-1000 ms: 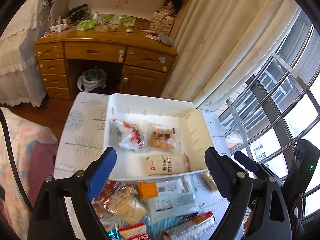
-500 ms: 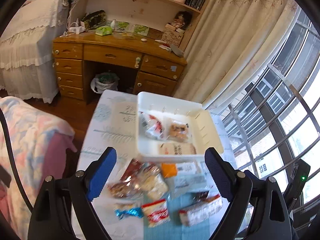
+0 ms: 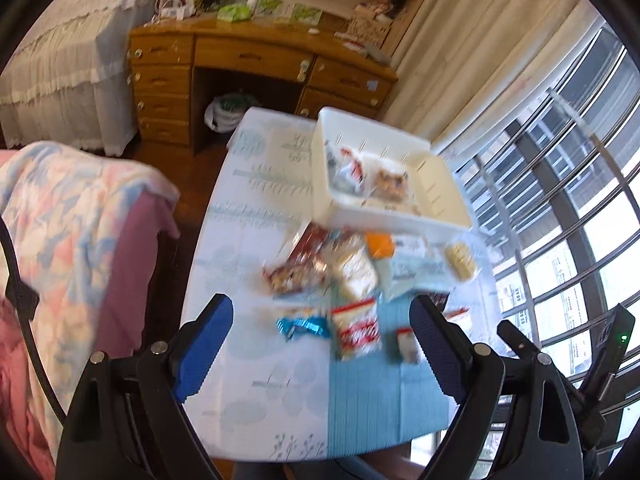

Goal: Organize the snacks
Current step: 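Withdraw both open tools from the tray, then move the left tool toward the red-and-white Cookies packet while the right tool approaches a white printed packet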

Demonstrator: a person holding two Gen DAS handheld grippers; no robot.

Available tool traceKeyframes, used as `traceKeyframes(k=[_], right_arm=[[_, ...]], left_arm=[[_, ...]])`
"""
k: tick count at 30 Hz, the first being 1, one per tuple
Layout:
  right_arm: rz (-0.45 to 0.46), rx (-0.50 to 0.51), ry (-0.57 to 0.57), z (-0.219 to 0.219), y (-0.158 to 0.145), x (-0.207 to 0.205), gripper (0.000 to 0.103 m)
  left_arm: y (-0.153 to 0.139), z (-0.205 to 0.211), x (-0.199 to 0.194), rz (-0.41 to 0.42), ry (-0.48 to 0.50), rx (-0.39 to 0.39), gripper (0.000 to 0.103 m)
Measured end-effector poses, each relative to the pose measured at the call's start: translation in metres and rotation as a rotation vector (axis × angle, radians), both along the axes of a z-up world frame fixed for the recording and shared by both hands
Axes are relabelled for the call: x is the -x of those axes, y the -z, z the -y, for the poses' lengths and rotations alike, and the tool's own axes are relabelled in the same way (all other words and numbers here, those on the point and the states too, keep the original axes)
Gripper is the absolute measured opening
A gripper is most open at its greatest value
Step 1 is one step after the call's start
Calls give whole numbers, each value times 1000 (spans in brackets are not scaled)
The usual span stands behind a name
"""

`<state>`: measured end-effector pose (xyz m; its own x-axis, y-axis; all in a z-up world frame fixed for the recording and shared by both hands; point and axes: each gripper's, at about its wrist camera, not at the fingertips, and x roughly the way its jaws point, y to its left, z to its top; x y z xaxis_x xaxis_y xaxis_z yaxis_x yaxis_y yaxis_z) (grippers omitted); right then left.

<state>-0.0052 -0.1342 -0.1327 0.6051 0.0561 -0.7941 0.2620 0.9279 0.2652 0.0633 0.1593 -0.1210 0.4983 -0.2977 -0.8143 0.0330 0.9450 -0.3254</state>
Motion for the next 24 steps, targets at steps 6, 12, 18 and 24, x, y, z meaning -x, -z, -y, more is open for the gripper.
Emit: traceKeyframes(k=[6, 12, 18, 24], right_arm=[[-26, -39, 14, 4, 8, 9, 63], [-70, -66, -14, 19, 17, -3, 63], [-132, -121, -75, 45, 28, -34, 63], [-233, -157, -171, 62, 44, -68, 63]], left_arm=[[3, 6, 16, -6, 0, -41, 89], [5, 21, 11, -21, -35, -59, 89], [14, 43, -4, -56, -109, -65, 89], [32, 68, -20, -123, -185, -102, 89]])
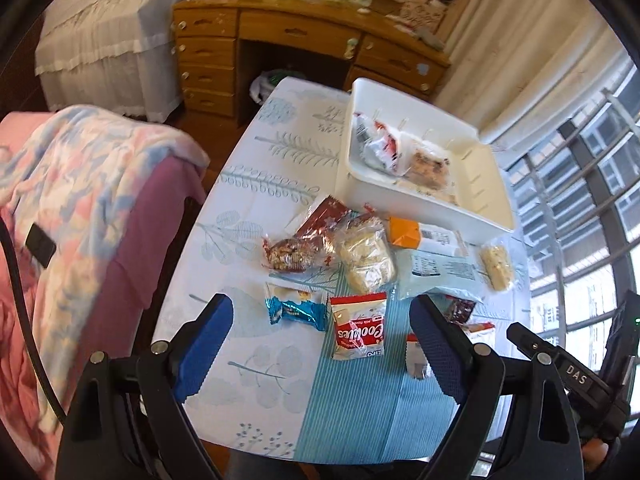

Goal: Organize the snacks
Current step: 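Move the left tool toward the red-and-white Cookies packet while the right tool approaches a white printed packet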

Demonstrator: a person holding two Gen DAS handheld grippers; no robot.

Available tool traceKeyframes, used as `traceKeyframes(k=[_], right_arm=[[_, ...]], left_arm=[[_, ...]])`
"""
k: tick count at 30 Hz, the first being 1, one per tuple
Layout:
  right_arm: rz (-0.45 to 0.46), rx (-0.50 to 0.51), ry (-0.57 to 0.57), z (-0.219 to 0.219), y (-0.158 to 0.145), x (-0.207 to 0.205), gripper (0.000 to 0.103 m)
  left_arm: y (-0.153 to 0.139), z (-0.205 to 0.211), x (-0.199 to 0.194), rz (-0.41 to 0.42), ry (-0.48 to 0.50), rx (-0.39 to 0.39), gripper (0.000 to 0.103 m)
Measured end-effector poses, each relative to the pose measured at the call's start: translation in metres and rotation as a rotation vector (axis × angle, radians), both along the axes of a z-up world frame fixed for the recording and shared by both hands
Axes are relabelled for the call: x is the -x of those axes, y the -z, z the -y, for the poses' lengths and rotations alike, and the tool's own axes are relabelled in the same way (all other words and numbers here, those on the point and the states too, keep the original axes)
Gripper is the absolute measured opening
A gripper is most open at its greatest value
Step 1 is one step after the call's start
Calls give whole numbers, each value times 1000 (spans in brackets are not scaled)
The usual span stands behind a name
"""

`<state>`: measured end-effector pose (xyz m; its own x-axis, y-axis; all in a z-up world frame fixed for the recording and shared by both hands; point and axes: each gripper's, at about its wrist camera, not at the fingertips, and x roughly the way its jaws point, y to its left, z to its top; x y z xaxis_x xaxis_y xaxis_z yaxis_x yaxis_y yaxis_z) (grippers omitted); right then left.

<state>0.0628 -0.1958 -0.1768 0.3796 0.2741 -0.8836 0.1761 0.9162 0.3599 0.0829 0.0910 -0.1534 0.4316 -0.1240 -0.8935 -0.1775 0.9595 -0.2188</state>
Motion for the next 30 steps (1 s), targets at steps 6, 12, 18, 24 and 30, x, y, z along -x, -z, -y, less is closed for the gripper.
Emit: traceKeyframes(k=[6, 12, 18, 24, 30], right_arm=[[-71, 6, -140, 6, 17, -31, 63], [-126, 48, -323, 1, 33, -50, 63], [-158, 114, -541, -16, 46, -51, 63], [-150, 196, -763, -36, 56, -36, 63], [-176, 244, -882, -42, 70, -30, 68]], left_arm=[[36, 17, -11, -108, -77, -1, 89], [82, 28, -20, -230, -157, 21, 89], [118, 44, -30, -314, -175, 34, 89], [151, 58, -39, -381, -169, 27, 89], [175, 66, -46, -417, -168, 34, 89]])
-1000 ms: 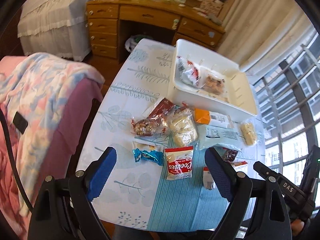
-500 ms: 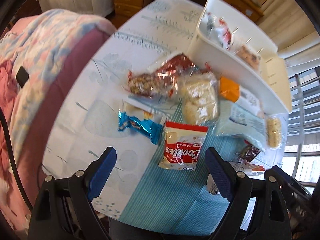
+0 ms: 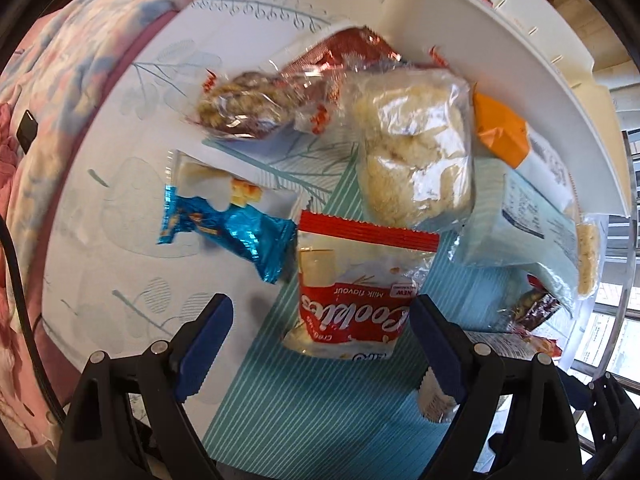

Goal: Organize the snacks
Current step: 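Move the left tool toward the red-and-white Cookies packet while the right tool approaches a white printed packet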

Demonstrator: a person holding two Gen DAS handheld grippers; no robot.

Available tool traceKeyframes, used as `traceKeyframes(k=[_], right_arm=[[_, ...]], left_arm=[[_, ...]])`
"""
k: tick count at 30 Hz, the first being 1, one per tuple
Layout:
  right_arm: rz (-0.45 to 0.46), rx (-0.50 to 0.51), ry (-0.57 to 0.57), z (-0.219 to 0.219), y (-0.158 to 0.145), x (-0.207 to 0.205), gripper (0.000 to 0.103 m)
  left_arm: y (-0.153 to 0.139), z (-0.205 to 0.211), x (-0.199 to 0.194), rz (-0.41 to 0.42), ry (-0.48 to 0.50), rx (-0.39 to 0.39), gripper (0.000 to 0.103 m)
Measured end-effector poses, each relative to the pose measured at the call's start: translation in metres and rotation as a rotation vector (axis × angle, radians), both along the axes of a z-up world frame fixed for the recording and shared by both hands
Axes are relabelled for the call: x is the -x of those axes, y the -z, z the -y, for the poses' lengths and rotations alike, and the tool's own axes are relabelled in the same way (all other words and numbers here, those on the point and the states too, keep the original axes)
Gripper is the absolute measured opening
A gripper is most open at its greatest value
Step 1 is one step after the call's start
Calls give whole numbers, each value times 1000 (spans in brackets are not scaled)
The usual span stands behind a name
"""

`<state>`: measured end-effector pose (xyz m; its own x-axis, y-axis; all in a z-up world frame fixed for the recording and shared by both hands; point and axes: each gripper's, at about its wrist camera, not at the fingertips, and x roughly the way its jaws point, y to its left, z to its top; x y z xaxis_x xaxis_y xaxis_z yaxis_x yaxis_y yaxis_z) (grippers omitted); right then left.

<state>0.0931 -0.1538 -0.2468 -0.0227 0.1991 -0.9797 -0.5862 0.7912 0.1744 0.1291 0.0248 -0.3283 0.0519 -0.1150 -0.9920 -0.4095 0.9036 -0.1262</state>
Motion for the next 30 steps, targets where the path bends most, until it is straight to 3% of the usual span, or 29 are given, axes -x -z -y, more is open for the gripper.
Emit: traceKeyframes(k=[15, 20, 22, 30], right_arm=[[59, 102, -219, -26, 19, 4, 83], [77, 129, -222, -34, 28, -3, 83], [63, 116, -222, -36, 30, -6, 84], [22, 69, -224, -41, 34, -15, 84]], left_arm=[[20, 36, -28, -9, 43, -68, 89], [15, 45, -35, -10, 51, -112, 78], [13, 49, -38, -7, 51, -130, 68], [8, 25, -43, 13, 35, -112, 63]])
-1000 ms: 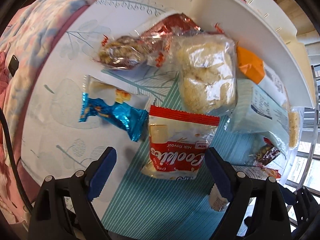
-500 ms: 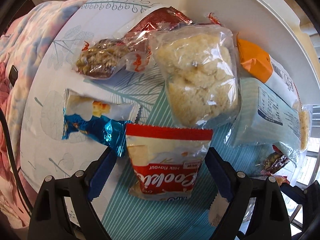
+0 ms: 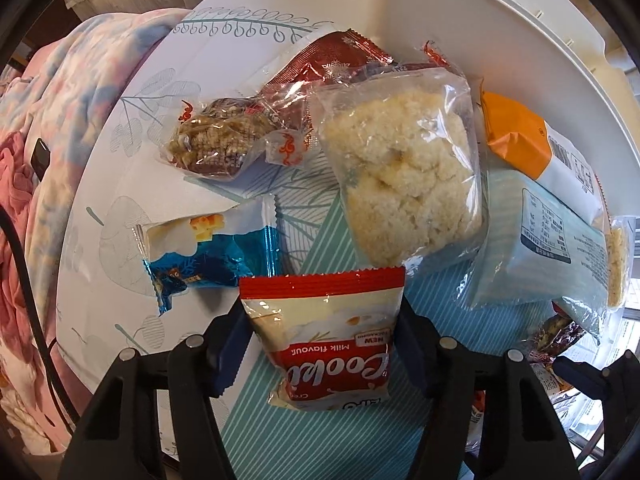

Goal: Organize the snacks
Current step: 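Move the left tool toward the red-and-white Cookies packet while the right tool approaches a white printed packet, then grasp the Cookies packet with the left tool while the right tool grasps the long white printed bag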

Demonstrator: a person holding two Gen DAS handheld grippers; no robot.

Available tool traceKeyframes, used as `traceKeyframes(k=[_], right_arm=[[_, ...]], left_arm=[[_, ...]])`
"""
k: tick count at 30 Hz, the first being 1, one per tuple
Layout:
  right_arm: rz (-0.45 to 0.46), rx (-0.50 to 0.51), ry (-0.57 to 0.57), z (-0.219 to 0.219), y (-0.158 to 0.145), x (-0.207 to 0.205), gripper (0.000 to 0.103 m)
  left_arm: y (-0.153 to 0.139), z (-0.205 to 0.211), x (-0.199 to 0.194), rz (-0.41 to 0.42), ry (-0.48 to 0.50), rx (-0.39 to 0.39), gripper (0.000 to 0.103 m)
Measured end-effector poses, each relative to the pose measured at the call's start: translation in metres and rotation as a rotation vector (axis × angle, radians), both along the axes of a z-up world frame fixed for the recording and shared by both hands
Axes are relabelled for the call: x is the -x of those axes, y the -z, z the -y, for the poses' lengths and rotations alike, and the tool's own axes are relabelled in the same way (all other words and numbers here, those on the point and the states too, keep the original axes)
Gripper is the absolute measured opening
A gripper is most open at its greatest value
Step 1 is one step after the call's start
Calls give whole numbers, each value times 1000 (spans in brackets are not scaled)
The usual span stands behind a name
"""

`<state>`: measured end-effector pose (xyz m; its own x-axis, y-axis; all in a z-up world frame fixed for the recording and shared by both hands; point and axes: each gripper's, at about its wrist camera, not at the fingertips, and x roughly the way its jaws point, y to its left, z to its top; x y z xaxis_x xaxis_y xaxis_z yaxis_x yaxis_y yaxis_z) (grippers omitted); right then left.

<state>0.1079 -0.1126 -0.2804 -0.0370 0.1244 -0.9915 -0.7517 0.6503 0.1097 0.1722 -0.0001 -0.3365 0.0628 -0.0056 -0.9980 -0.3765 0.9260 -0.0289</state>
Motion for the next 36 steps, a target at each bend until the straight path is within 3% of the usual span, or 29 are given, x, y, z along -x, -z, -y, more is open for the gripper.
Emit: traceKeyframes(k=[6, 10, 24, 36], right_arm=[[-8, 9, -55, -5, 3, 14, 84], [-5, 18, -57, -8, 4, 17, 86], [35, 145, 1, -29, 29, 34, 87], [-15, 105, 139, -14, 29, 20, 75]], left_arm=[[-3, -10, 17, 13, -4, 7, 50], [-5, -15, 21, 18, -12, 17, 47], [-44, -28, 37, 105, -7, 3, 46], [-106, -21, 39, 155, 58, -33, 46]])
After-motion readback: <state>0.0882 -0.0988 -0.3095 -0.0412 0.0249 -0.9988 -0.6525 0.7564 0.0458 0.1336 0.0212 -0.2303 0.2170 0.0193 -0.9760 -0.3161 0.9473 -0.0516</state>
